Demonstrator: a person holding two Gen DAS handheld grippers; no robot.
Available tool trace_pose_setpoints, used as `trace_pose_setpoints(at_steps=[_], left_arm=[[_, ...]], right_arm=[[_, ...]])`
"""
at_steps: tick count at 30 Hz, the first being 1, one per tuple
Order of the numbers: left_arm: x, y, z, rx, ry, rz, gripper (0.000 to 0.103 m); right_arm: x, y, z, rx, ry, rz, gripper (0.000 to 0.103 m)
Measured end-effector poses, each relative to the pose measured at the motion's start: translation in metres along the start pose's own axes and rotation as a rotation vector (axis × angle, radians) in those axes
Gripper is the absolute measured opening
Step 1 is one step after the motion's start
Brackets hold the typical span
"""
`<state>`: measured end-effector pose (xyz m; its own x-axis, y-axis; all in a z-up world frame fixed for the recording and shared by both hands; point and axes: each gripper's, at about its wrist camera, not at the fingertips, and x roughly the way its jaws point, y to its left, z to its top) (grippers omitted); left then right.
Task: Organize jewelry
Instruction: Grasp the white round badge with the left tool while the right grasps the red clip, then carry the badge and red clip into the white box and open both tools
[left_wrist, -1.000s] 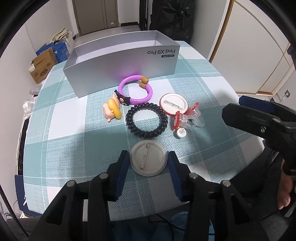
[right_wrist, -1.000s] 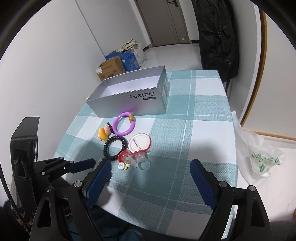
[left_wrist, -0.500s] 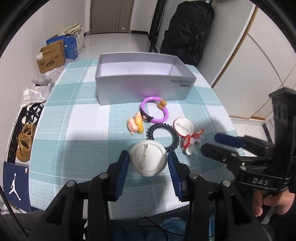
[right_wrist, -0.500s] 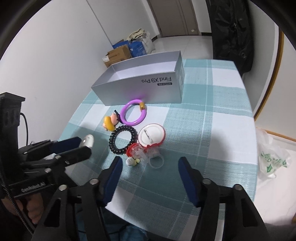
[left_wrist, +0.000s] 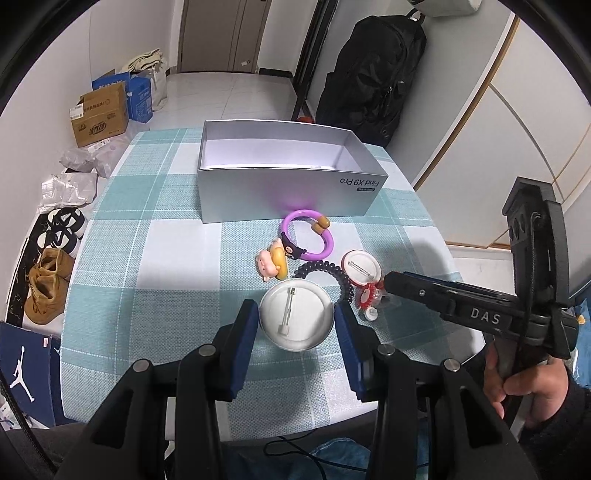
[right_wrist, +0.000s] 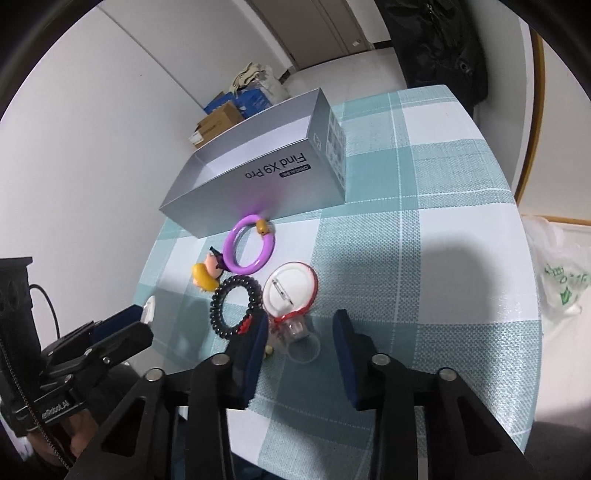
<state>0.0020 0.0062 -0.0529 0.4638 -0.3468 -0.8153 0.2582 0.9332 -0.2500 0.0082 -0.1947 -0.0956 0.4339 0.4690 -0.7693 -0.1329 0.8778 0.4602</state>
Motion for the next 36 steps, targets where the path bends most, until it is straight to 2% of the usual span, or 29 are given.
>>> trace_pose_setpoints(at_steps=[2,6,9,21,30,36], left_arm=[[0.0,0.001,0.0,-0.003,-0.001,0.001,0.037],[0.001,0.002,0.0,-0.008,0.0,0.001,0.037],[0.0,0.002,0.0,-0.01,-0.002,-0.007,0.037],[-0.001,0.001,0.002,-0.003,-0.02,0.001,0.037],[-0.007,0.007,0.011,-0.031,-0.06,0.011,0.037],[-0.01,0.017,0.034,-0.034,-0.108,0.031,0.037]], right_arm=[[0.002,0.001,0.001,-0.001,0.0,0.006,0.031],[0.006,0.004,0.003,-0.008,0.003,0.003,0.022],[0.007,0.004,0.003,0.011,0.007,0.034,0.017],[-0.013,0.001,0.004,0.021,-0.06,0.038,0.017],[-0.028,0.006,0.017,0.036,-0.13,0.159,0.017],[-0.033,0.02,0.04,0.001,-0.151,0.192,0.017]])
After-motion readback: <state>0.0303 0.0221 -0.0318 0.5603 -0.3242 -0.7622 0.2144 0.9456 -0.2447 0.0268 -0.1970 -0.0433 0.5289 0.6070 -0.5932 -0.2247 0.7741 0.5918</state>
